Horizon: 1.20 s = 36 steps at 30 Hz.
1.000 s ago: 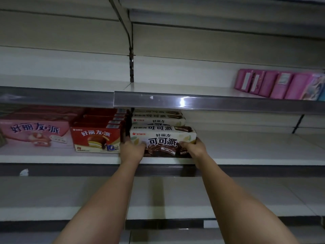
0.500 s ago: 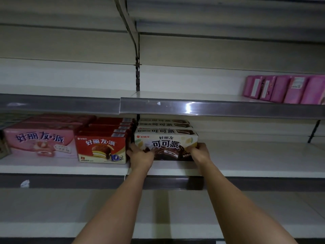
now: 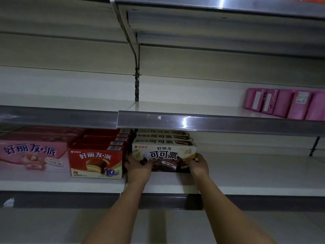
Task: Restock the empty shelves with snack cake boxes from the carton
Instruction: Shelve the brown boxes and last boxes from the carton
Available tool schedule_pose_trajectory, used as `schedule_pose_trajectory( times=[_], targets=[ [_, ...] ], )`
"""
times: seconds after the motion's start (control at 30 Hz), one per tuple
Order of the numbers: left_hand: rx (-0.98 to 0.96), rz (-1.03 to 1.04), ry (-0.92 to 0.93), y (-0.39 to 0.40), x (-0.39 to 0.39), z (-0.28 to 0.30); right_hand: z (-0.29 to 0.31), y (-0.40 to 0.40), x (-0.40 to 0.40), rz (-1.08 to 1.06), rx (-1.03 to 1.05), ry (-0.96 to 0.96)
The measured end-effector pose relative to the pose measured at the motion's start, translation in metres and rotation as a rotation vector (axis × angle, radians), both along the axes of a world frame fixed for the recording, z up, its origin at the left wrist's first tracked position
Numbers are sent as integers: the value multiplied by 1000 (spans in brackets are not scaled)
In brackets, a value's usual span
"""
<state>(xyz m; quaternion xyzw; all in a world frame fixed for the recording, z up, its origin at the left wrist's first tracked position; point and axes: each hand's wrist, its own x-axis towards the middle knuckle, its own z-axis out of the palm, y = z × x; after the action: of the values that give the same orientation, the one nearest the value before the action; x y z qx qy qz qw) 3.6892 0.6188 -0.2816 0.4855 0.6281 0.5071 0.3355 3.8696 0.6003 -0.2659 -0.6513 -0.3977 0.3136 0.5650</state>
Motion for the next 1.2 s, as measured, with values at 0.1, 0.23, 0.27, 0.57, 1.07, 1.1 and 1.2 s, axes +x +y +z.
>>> schedule_pose_trajectory(
  times=[0.1,0.23,0.27,0.57,1.07,1.1,1.2],
  targets=[
    [-3,9,11,2,2,0,2,1,-4,-23,0,-9],
    [-2,12,19,4,6,-2,2,2,-5,-32,5,7],
    [-2,16,25,4,6,-2,2,2,-5,-34,5,9],
    [-2,-11,-25,-12,8,8,10,-13,-9,17,-50,126],
    [13,264,66,-75,-94,16,13,-45,-104,124,-105,-192],
    [11,282,84,-74,-106,16,12,-43,-113,130,-102,-197],
    [-2,317,119,-66,-141,17,13,-35,-145,151,-91,-173]
  ],
)
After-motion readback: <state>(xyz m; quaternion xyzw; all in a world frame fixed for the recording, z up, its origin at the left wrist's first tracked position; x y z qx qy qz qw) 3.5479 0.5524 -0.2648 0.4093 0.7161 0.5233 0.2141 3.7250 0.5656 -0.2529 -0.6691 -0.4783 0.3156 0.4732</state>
